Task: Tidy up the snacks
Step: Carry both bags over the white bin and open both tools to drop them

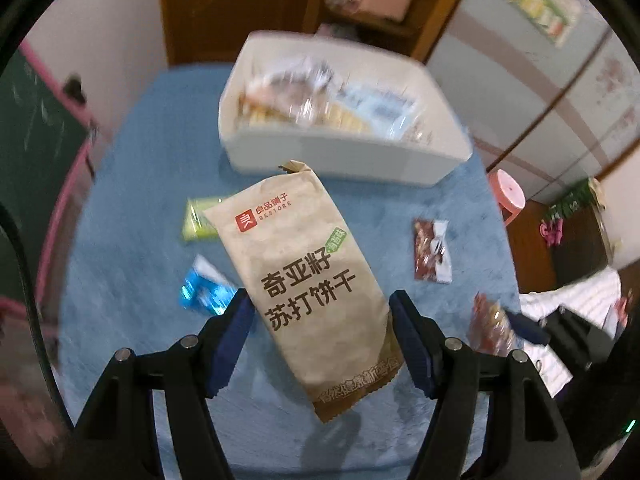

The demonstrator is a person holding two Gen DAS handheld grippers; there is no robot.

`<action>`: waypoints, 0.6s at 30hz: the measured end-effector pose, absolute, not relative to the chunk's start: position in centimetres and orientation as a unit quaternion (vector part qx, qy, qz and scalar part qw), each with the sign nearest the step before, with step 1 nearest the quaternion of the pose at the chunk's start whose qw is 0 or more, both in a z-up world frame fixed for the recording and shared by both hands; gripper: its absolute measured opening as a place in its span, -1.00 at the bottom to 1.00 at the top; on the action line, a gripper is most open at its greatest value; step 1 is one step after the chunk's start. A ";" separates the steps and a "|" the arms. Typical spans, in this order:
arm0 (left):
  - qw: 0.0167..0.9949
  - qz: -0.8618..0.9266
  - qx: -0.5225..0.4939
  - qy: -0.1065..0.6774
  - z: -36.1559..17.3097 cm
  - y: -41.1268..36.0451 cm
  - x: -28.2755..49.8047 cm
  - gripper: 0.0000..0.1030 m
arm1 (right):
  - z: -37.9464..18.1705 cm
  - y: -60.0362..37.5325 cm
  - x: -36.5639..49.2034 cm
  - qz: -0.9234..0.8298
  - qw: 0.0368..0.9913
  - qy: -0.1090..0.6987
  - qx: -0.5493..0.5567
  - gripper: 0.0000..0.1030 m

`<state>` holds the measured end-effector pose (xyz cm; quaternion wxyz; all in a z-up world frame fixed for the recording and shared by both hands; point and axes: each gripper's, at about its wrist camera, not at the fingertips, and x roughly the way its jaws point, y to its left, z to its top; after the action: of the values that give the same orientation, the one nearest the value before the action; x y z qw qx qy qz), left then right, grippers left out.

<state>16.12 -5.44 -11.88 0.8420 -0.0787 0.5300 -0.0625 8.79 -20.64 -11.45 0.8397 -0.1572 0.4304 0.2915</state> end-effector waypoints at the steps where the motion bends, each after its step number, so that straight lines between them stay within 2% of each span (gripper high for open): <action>1: 0.851 -0.066 -0.067 0.518 -10.5 -4.9 16.0 0.32 | -10.8 -20.6 9.8 0.285 0.846 0.425 -0.151 -0.19; 9: 0.896 -0.064 0.002 0.440 -3.4 -1.5 17.0 0.32 | -4.5 -19.7 14.6 0.222 0.884 0.401 -0.095 -0.19; 18: 0.912 -0.050 0.047 0.404 -0.3 -1.3 21.6 0.32 | 0.9 -19.7 20.8 0.158 0.909 0.384 -0.041 -0.18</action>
<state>21.65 -1.27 -0.33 0.9122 0.0467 0.4041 -0.0497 20.79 -19.70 0.94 0.9087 -0.0411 0.3843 0.1578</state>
